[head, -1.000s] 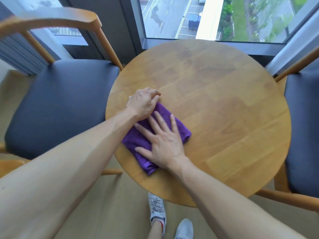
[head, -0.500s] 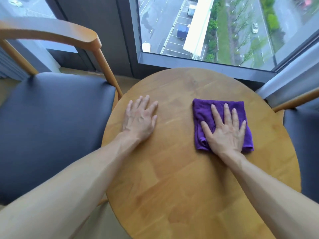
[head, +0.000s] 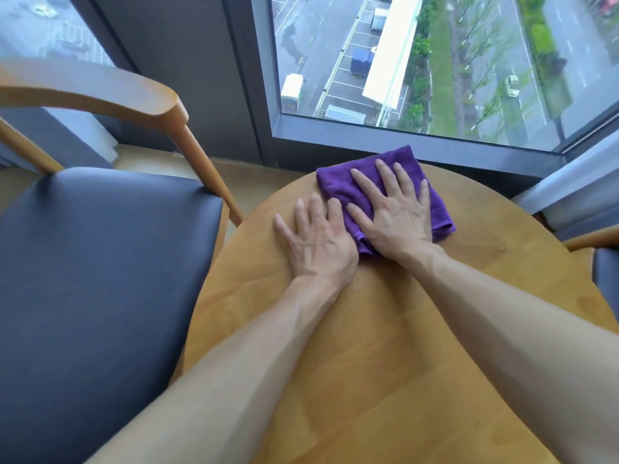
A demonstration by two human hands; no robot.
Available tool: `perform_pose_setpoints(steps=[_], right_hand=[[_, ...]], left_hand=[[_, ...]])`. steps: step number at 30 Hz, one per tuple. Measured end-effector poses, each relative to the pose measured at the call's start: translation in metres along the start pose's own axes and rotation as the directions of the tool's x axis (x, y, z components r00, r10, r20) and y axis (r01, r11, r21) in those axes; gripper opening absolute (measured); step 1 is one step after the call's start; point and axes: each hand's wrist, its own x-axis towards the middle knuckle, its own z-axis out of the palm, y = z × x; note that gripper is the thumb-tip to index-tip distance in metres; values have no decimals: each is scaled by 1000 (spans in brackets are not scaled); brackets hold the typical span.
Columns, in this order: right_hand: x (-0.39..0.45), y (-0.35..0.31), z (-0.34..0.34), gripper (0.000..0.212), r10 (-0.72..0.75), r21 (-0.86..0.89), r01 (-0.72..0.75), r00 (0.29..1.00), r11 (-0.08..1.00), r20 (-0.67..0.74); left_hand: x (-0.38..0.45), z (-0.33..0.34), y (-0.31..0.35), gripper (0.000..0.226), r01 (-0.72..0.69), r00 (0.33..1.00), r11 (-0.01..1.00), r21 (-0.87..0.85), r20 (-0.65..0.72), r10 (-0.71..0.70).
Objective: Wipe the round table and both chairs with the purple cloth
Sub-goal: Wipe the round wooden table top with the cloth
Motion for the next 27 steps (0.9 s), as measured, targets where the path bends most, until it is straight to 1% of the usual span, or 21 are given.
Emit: perform_pose_setpoints(steps=[3, 5, 8, 10, 12, 15, 17, 22, 27], right_hand=[[26, 3, 0, 66, -34, -2, 34, 999, 999, -17], [43, 7, -2, 67, -94, -10, 94, 995, 996, -33], [71, 18, -9, 66, -173, -12, 173, 985, 985, -16], [88, 27, -16, 64, -207, 12, 206, 978, 978, 33], [98, 44, -20, 63, -211, 38, 208, 976, 977, 62], [99, 84, -22, 65, -137, 54, 134, 988, 990, 66], [91, 114, -25, 67, -63, 47, 59, 995, 997, 73], [51, 192, -28, 67, 120, 98, -132, 985, 986, 121], [-6, 250, -24, 73, 292, 193, -329, 936, 924, 198]], left_hand=[[14, 7, -4, 37, 2, 995, 1000, 5, -103, -1], [12, 14, -8, 44, -20, 985, 998, 62, -170, 30], [11, 17, -5, 55, -12, 986, 991, 130, -162, 33], [11, 14, -3, 56, 5, 989, 985, 174, -145, 21], [11, 12, 1, 55, 9, 993, 973, 229, -116, 19], [13, 7, 10, 56, 21, 999, 941, 338, -36, -10], [14, 7, 13, 55, 26, 1000, 929, 370, -1, -27], [12, 8, 15, 53, 51, 998, 929, 367, 16, -62], [12, 5, 15, 51, 62, 997, 937, 343, 22, -74]])
